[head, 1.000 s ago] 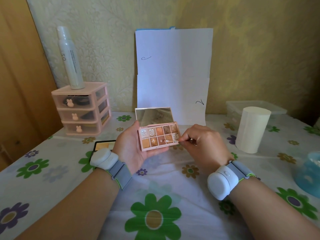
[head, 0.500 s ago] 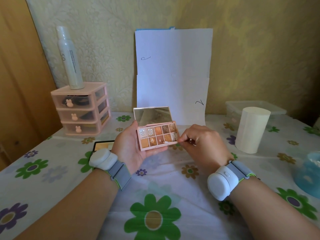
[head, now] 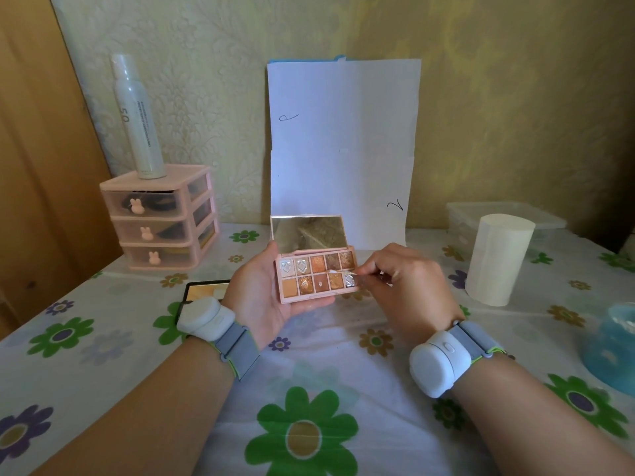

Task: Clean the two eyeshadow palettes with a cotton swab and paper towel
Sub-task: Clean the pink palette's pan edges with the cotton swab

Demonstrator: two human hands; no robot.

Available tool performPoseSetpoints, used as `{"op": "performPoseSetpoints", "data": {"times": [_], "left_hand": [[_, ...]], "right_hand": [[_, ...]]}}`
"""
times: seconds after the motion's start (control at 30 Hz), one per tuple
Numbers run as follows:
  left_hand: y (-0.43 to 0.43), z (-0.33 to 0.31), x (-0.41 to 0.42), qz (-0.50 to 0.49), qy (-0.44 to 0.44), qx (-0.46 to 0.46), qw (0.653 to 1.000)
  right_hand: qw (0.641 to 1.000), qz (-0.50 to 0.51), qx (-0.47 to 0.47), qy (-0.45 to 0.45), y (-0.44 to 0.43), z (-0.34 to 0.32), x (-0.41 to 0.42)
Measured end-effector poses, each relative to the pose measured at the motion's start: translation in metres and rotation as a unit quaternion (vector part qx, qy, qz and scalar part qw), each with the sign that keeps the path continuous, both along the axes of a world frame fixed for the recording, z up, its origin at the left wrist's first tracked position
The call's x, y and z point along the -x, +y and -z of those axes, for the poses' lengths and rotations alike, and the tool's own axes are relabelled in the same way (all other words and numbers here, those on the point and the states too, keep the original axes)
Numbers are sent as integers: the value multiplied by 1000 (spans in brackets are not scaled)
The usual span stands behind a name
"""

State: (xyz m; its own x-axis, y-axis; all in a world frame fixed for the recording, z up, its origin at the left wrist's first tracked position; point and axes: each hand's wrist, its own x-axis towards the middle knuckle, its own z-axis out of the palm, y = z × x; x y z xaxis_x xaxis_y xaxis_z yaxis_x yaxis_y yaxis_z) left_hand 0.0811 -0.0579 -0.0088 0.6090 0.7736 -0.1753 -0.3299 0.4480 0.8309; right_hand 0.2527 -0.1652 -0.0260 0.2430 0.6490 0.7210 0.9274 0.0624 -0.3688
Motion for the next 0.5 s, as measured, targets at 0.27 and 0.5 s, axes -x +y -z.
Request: {"op": "performPoseSetpoints", "data": {"times": [0.27,0.5], "left_hand": [[-3,-1,1,1,0,0,1000],[-3,-1,2,17,11,-4,1000]], "right_hand": [[997,46,-50,29,0,0,-6],[998,50,-24,30,-1,0,-7]]}}
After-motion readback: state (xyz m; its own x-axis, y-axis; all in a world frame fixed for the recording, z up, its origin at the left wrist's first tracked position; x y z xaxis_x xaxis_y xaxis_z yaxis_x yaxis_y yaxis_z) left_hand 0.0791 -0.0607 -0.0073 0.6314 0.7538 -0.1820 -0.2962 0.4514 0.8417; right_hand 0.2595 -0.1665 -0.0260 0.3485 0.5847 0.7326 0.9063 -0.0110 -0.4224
